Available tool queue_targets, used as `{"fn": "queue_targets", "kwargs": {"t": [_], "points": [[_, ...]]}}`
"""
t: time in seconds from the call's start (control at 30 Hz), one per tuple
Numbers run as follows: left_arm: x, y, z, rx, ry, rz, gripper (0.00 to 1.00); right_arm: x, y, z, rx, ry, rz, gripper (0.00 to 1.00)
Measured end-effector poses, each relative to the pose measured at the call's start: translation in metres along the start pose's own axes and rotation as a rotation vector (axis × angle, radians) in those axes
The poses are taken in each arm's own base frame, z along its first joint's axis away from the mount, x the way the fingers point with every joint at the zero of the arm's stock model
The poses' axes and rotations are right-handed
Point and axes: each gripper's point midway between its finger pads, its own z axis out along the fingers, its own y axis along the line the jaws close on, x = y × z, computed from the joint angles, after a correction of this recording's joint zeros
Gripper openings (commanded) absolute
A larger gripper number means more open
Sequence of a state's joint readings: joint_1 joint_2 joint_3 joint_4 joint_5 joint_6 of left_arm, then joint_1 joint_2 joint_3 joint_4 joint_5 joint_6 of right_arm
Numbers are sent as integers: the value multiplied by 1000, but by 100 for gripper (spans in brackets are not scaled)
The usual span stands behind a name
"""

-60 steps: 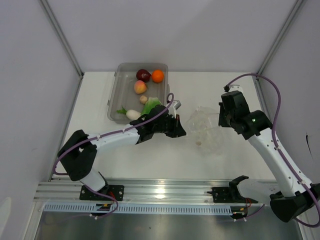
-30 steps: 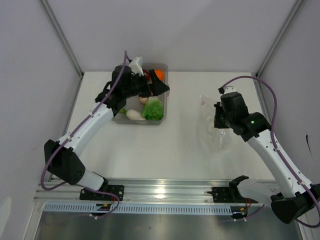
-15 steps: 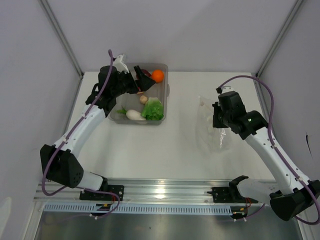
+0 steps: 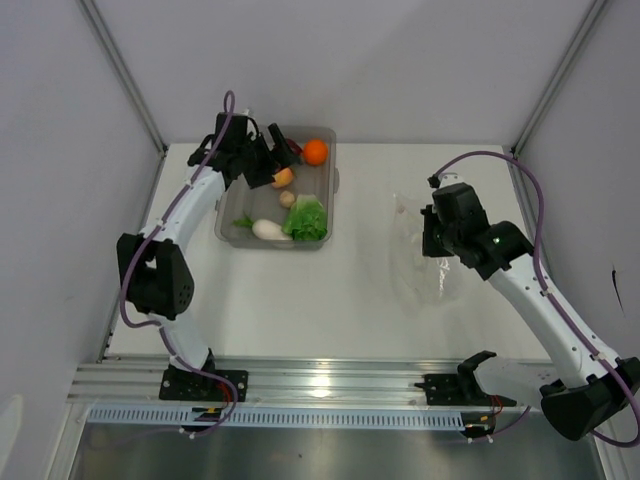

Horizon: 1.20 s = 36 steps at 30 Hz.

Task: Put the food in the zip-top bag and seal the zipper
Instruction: Pick up the fake vegetable from the bin.

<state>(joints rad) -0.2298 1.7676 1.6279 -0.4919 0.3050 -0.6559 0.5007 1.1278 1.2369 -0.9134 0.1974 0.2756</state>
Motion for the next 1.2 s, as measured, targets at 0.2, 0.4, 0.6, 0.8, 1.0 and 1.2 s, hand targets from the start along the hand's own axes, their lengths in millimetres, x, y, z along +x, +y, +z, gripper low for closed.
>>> {"fn": "queue_targets", "kwargs": {"t": [0.2, 0.4, 0.6, 0.8, 1.0, 1.2], "points": [[33, 39, 23, -163, 127, -51, 100, 0, 4, 0, -9, 0, -6, 0], [63, 52, 38, -238, 207, -71, 99, 0, 6, 0, -14, -3, -9, 0], [77, 53, 54, -265, 238, -78, 100, 0, 6, 0, -17, -4, -10, 0], [86, 64, 73, -331, 250, -81, 99, 2, 5, -2, -18, -9, -9, 0], [91, 71, 82, -412, 245, -51, 99, 6, 5, -1, -21, -8, -9, 0], [102, 65, 90, -424, 257, -20, 100, 8, 5, 1, -22, -6, -10, 0]]}}
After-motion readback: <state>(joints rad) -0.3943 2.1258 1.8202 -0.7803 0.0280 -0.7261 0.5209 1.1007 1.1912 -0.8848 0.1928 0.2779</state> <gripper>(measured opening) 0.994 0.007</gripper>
